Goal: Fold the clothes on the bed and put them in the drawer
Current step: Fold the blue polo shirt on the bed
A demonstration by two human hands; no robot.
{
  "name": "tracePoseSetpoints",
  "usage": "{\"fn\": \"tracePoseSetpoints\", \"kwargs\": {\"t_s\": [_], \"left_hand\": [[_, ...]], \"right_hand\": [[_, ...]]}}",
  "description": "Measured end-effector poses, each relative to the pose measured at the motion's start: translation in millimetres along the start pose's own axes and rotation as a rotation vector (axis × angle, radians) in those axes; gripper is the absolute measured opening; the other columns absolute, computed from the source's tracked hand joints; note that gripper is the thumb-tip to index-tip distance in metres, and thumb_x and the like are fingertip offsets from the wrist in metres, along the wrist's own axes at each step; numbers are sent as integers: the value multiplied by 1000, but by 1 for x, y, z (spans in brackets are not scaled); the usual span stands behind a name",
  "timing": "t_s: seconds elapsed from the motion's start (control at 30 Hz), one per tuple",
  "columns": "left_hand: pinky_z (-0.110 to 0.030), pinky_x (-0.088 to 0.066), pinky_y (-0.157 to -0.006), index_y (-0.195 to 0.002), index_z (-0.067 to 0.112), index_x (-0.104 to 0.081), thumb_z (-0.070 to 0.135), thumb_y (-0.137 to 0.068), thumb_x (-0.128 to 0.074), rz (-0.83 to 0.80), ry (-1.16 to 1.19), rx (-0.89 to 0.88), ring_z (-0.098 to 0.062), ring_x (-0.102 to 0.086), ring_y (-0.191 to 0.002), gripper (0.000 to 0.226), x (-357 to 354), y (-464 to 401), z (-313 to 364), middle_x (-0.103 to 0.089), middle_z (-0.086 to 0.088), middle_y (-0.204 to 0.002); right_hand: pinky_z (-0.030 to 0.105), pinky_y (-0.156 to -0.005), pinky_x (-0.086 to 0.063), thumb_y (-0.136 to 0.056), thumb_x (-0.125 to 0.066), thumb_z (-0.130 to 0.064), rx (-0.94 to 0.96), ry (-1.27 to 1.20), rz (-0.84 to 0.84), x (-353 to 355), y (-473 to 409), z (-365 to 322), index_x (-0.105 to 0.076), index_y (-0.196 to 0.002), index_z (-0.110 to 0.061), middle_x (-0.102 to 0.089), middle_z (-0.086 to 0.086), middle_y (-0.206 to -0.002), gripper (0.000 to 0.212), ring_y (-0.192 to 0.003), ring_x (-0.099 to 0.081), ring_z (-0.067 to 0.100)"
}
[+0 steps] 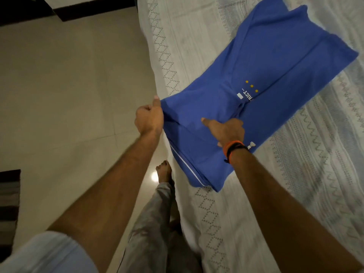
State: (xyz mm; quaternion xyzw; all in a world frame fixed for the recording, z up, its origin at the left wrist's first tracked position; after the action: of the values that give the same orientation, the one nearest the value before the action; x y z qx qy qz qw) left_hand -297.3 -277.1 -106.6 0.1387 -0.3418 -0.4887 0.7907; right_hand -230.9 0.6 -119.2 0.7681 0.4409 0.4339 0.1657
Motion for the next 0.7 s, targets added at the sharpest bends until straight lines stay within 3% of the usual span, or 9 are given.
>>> {"fn": "tracePoseSetpoints", "kwargs": {"t_s": [0.1,0.17,0.23,0.3,0.43,0.57,0.6,0.67,0.7], "left_hand": [[-32,-61,-74,-101,15,-65,52,-91,-62,-240,62,206,-19,-71,-84,38,-26,-4,-7,-72,-4,-96],[-30,-60,-74,-113,16,-64,49,-92,-62,-353,127,335,-19,-70,-91,39,-39,1,-10,-71,-5,-103],[-29,-57,-71,-117,16,-63,43,-93,-63,-368,177,379,-18,-68,-93,36,-45,2,-12,-69,-4,-107],[-29,-54,-66,-122,15,-61,33,-94,-64,-340,229,381,-18,-67,-95,32,-47,-2,-16,-68,-4,-114],[-32,-56,-61,-121,5,-59,3,-96,-55,-253,478,367,-22,-68,-97,26,-43,-1,-25,-67,-8,-115],[-32,-56,-63,-92,4,-58,-6,-91,-55,-96,397,342,-27,-67,-105,11,-30,1,-45,-65,-13,-108],[-30,-56,-61,-96,3,-57,-5,-90,-56,-72,384,324,-26,-67,-103,10,-28,0,-45,-65,-14,-110],[-29,-58,-67,-121,5,-53,0,-89,-59,-13,212,225,-23,-63,-97,33,-18,-5,-40,-59,-15,-124],[-29,-56,-77,-129,9,-48,2,-88,-61,33,48,137,-22,-60,-99,43,-12,-6,-34,-53,-15,-131]], "right_hand": [[44,-73,-61,-63,-86,-55,-65,56,-56,-9,0,13,-56,-121,-6,-65,4,-110,82,-89,-64,24],[44,-74,-61,-67,-85,-49,-64,53,-56,-7,2,16,-62,-108,-4,-68,5,-100,65,-84,-65,24],[45,-77,-60,-74,-83,-35,-28,2,-43,-1,5,16,-59,-79,-6,-66,4,-81,39,-77,-64,24],[44,-72,-61,-79,-77,-17,14,-139,-27,8,7,20,-48,-66,-10,-60,5,-73,32,-68,-67,24],[20,-49,-52,-87,-67,3,-123,-596,-133,7,16,48,-58,-87,-6,-66,5,-82,13,-58,-70,11],[21,-51,-53,-86,-69,-1,-139,-483,-139,7,17,60,-64,-80,-8,-70,5,-81,11,-58,-70,12],[22,-51,-54,-85,-69,-2,-127,-435,-123,10,16,58,-63,-78,-8,-70,6,-81,11,-58,-70,13],[27,-54,-55,-80,-71,-7,-81,-234,-71,19,16,48,-62,-87,-2,-71,9,-84,12,-63,-70,18],[30,-58,-54,-77,-72,-12,-36,-26,-9,28,16,42,-58,-101,0,-69,10,-92,30,-71,-68,22]]}}
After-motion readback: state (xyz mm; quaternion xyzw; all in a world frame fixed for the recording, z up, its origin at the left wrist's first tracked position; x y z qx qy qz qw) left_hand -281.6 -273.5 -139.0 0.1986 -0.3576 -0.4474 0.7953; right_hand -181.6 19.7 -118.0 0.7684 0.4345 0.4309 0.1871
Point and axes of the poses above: each hand's wrist, its own y-axis away from the middle knuckle, its own x-axis out of the back of the hand, z = x × y, the point moved 10 cm from there along -y, towards the middle knuckle
